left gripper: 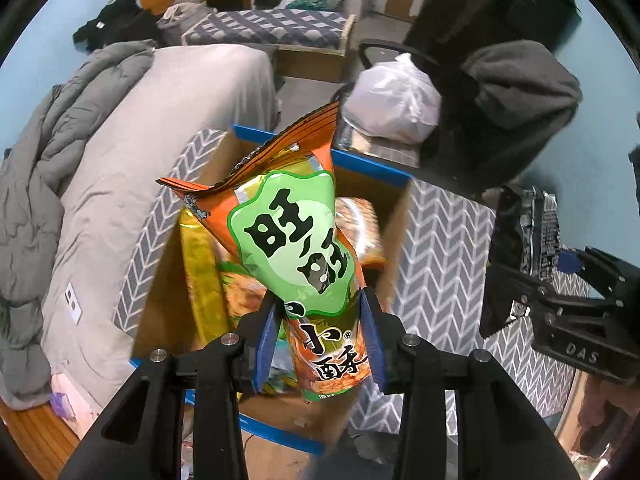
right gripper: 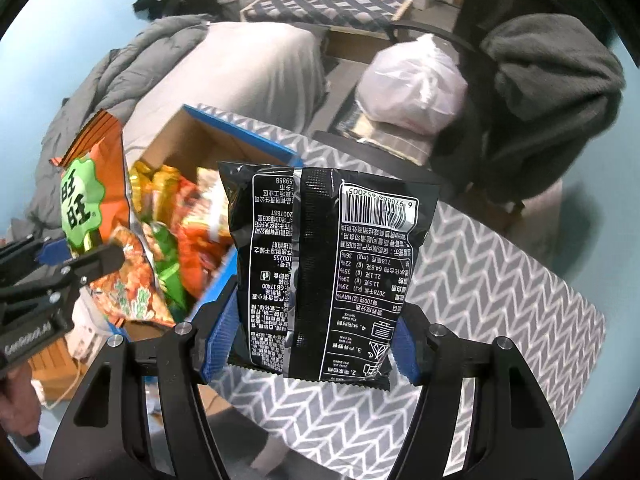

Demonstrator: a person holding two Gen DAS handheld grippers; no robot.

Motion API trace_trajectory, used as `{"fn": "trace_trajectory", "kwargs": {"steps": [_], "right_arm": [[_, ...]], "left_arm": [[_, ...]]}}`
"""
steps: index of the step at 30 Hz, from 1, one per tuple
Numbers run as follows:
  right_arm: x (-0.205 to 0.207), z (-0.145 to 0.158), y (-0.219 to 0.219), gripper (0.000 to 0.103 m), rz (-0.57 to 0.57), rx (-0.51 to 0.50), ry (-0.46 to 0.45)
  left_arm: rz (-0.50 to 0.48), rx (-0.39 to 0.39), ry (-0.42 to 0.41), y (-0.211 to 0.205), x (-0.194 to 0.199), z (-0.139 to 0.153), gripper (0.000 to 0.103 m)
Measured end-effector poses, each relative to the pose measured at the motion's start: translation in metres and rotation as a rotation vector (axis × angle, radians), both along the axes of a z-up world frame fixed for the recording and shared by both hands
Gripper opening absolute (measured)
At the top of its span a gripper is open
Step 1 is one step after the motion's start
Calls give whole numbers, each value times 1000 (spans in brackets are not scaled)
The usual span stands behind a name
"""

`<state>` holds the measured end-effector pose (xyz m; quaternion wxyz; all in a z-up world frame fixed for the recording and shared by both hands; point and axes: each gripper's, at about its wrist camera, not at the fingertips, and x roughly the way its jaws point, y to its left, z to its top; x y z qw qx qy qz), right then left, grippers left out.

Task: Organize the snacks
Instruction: 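Carry the black packet and orange-green bag into the box and release both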

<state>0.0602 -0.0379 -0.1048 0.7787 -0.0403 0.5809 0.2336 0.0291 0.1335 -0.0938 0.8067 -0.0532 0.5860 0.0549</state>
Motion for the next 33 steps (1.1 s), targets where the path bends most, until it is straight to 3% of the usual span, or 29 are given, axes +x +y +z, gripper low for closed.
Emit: {"fn": "trace_trajectory", "kwargs": {"steps": [8,19,23,33], "right_arm": [[16,-2,47,67,49,23,9],[35,-13,91,67,57,32,37],[37,-15,98,67,58,19,43],[42,-20,114,67,71,1,53]], "left_arm": [[13,22,-6,40,27,-5,39],[-37,16,98,58,64,-42,40],[-30,51,112,59,68,-48,58],[19,64,99,76,47,-38,65]]}}
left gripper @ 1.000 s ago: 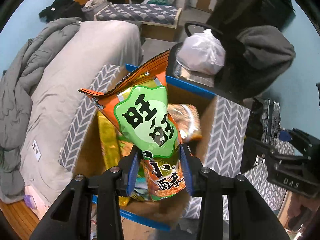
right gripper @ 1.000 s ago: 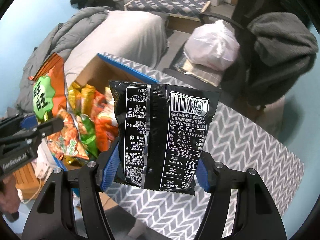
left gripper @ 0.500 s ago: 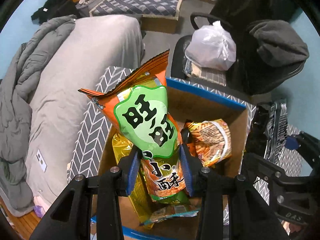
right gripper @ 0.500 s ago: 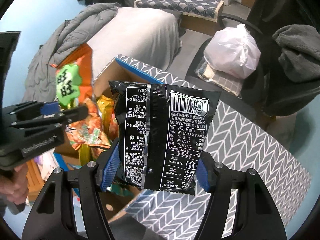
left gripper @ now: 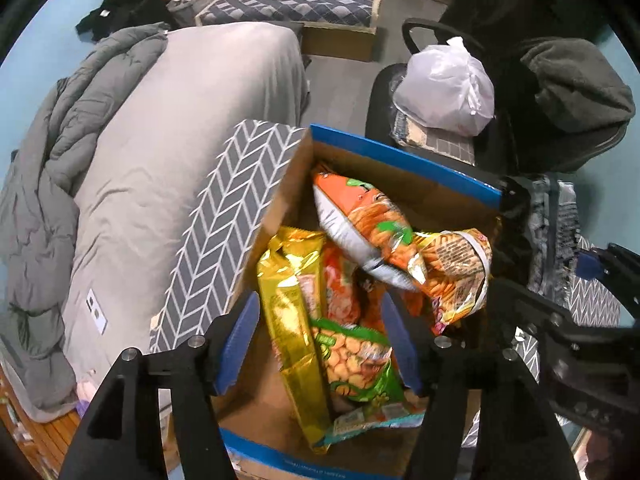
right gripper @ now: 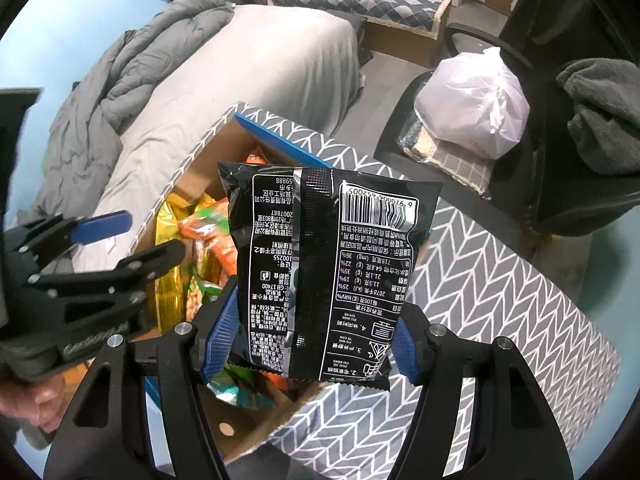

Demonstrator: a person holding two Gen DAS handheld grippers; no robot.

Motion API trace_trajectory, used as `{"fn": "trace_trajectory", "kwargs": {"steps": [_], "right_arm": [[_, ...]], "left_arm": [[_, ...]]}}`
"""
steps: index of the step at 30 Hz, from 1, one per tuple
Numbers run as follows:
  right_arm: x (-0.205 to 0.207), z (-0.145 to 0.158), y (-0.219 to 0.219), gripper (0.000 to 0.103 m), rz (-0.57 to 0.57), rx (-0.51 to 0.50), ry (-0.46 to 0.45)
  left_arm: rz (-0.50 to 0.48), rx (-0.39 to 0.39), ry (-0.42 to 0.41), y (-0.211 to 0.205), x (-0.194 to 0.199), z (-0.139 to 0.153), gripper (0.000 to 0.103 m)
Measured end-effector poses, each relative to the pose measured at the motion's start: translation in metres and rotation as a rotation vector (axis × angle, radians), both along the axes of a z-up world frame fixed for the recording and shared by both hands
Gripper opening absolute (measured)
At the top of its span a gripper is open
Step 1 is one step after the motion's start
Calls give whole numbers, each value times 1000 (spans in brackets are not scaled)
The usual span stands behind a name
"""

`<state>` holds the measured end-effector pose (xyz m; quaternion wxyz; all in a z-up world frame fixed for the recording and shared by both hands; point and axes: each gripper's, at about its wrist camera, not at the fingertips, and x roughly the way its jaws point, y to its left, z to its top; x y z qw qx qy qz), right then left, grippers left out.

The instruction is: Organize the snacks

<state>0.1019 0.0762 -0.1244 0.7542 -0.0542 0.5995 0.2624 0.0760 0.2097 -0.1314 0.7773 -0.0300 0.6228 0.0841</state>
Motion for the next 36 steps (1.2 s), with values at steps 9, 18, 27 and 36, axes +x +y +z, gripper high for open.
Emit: {"fn": "trace_trajectory", "kwargs": {"steps": [9,18,27,36], "right_arm": [[-2,-8,34,67,71,-11,16],[-17,-10,49,76,98,-35,35],[-32,14,33,76,69,-54,-29],[-45,64,7,76,13,-53,-137]], "left_arm": [[72,-15,-19,22,-30,12,66],[142,-34,-21,37,-53,18,69],[163,-12,-82,25,-70,46,73],[118,-29,-148,8,-82,82,78]]}}
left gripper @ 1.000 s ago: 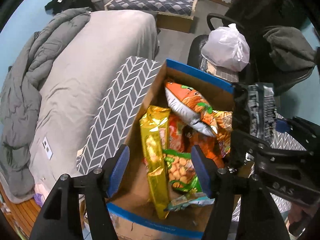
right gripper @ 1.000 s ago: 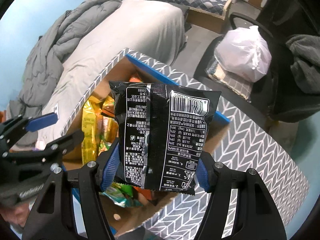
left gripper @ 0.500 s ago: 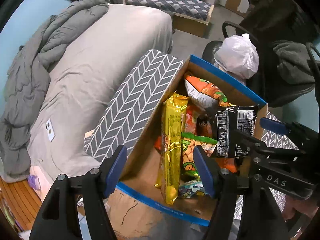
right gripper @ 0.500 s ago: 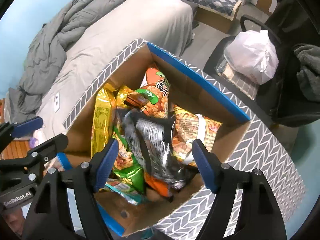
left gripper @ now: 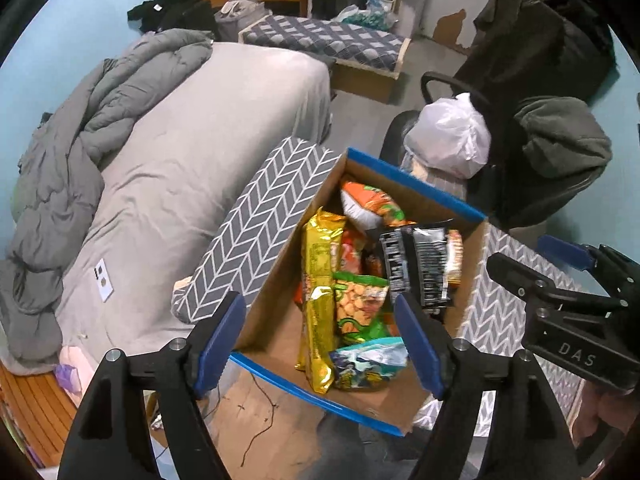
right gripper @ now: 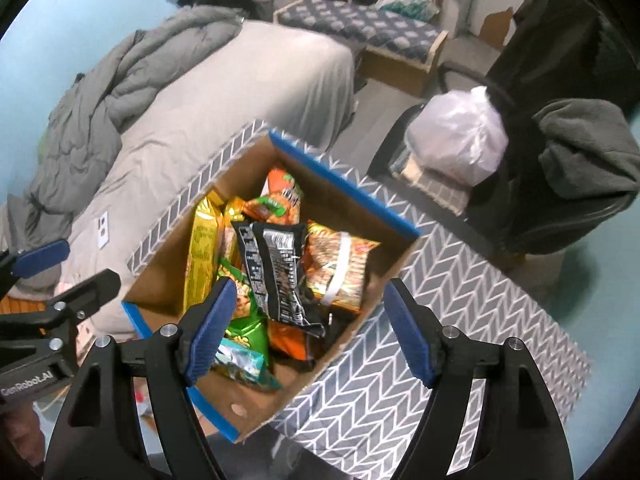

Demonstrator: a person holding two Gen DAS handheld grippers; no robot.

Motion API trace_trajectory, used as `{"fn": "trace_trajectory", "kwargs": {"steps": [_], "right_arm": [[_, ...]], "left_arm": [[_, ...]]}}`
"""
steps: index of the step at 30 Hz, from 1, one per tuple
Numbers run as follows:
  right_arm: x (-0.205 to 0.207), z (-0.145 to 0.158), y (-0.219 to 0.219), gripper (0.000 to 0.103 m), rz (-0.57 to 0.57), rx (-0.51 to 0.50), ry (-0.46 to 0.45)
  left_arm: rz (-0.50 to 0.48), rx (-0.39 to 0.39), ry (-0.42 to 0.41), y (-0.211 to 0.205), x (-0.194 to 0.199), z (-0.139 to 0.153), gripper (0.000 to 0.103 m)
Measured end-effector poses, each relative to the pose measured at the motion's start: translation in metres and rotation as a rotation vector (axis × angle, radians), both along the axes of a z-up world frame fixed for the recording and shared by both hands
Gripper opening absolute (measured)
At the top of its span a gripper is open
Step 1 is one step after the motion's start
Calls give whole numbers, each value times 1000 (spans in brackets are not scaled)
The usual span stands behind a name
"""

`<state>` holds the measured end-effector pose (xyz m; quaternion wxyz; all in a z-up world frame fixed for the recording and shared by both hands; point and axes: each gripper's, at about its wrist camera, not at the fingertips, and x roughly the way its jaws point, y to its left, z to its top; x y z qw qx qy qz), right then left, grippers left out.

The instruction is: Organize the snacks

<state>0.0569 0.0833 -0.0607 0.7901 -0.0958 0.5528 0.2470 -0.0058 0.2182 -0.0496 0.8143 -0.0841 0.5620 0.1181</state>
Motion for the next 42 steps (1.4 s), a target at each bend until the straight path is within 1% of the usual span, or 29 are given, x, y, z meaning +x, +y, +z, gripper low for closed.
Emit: {"fn": "trace_trajectory", "kwargs": {"steps": [4,7,14,19,27,32,36,42], "right_arm": [[-8,22,-11,76,-21,8,-38],[-14,34,-19,76,-43,17,-60],[-26,53,-34,76,-75,35,-96],[-32,59,-43,76,-102,48,-102],[-39,66,-53,76,-138,76,-100],[-44,70,-56,76,-148,81,-108],[-45,71,-57,76,-164,85,-107],[-46,71,-61,76,-175,89,-102]], "left_arm": [[-17,-8,-34,-8,-4,16,78],[-30,-4,-47,-13,-6,25,82],[-26,-7,-91,-17,-12,43,82],[-37,8,-122,-21,-17,52,82],[-79,29,-130,-32,-22,60,82],[-86,30,-140,-34,-24,63,82],[-87,42,-134,-35,-23,62,82],[-89,40,-133,-35,-22,63,82]]}}
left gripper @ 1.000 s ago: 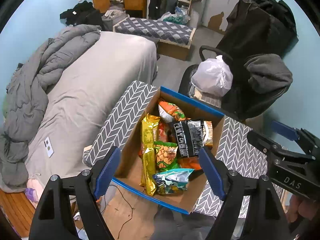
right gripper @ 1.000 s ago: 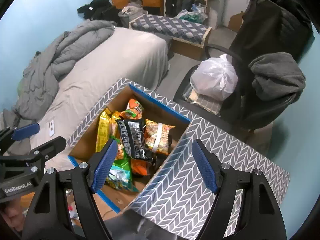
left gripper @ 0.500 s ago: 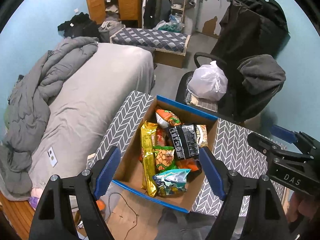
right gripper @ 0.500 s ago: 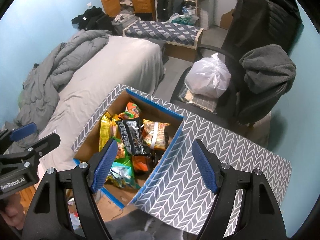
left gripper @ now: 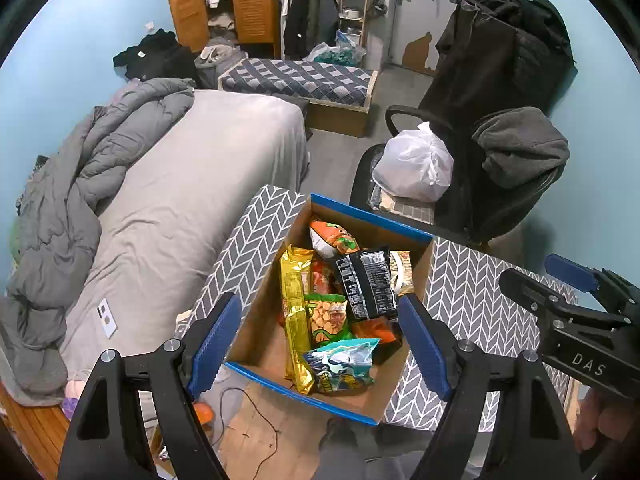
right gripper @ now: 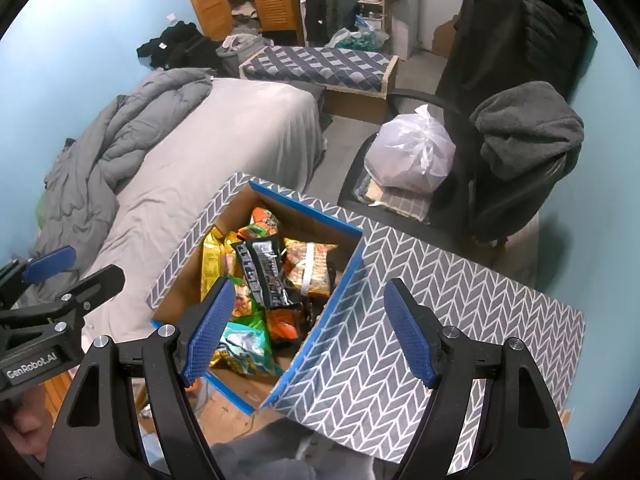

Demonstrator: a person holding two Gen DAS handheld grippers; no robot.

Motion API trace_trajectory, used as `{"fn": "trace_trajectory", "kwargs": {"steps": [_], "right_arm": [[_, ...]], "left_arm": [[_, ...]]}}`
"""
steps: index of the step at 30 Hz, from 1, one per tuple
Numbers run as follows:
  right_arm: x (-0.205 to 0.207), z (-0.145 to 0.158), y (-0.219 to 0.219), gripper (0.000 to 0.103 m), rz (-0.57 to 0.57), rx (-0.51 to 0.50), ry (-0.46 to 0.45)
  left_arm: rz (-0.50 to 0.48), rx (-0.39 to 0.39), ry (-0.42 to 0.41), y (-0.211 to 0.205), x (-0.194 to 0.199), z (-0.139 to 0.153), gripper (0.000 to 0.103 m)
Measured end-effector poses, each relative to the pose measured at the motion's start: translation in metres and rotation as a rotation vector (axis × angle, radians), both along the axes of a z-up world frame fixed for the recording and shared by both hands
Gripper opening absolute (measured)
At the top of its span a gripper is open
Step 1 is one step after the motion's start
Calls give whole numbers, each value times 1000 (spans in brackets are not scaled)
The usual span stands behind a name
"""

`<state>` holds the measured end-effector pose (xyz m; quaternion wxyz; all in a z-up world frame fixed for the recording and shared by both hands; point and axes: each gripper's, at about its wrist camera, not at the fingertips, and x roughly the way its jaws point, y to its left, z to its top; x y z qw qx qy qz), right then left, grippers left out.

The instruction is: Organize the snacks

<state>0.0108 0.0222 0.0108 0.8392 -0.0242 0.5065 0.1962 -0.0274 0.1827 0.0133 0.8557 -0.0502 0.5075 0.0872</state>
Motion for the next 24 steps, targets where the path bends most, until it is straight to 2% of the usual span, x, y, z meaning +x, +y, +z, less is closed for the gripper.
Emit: {"fn": "trace_trajectory", "kwargs": {"steps": [24], "right_arm": [[1,2,-2,76,-10,7,-1]], "left_arm": [[-6,13,1,-6,-2,4,82]]}}
